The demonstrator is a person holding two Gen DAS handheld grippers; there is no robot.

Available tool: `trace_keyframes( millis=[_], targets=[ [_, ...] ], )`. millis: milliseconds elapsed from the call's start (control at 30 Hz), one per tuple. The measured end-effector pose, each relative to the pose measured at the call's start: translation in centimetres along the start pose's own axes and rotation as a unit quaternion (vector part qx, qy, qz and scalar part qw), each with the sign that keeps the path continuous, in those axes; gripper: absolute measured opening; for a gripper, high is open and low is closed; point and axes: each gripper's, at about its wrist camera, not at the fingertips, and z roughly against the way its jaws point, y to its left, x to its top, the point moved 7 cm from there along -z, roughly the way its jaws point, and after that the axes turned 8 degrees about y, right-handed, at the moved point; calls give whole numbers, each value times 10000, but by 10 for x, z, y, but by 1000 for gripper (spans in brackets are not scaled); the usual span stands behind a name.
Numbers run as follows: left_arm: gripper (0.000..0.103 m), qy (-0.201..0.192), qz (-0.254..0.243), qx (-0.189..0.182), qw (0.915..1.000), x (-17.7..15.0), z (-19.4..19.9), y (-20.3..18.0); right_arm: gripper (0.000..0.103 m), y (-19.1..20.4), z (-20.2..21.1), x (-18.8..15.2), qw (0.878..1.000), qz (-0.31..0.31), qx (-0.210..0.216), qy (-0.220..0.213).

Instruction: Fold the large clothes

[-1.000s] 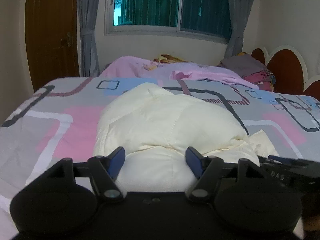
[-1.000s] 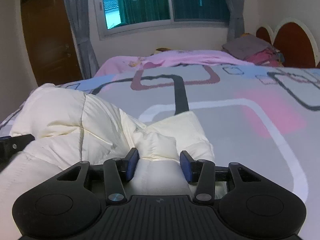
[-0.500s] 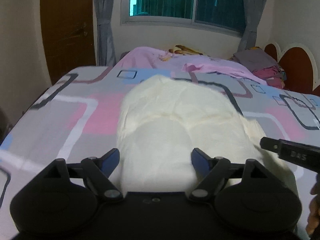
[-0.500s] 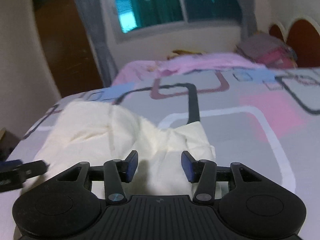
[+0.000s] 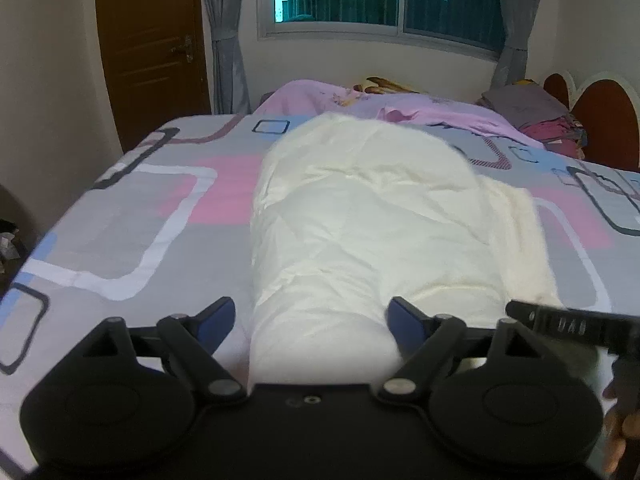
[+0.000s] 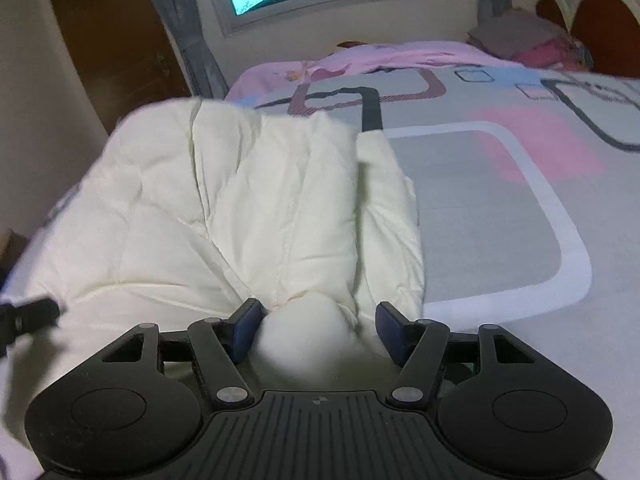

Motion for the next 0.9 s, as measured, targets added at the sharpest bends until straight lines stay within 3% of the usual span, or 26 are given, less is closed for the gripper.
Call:
trace_keyframes(
  millis=[100,133,167,200,333,467,667,900],
  targets=[
    [102,-154,86,86,9998,-12,36,-1,64,-1,45,-11,9995,-46,147,-285],
    [103,-157,91,88,9998,-17,47,-2,72,0,59,-17,9994,-28,163,-316],
    [103,-162,84,90,9998,-23,59,-4,84,1,77,-26,9991,13,225,-372],
    [103,-150,81,118,9998,-31,71,-7,87,2,93,-34,9985,60,276,-459],
    [103,-135,131,118,9998,-58,119,-15,89,8,160,-73,9970,287,355,-626],
    [103,-337,92,137,9993,-85,174,-27,101,15,222,-104,9950,451,397,-800],
    [103,-403,-49,116,9991,-115,233,-37,102,23,300,-139,9889,681,312,-1282],
    [103,-581,222,22,9981,-137,276,-31,102,31,346,-162,9806,965,82,-1704]
  ],
)
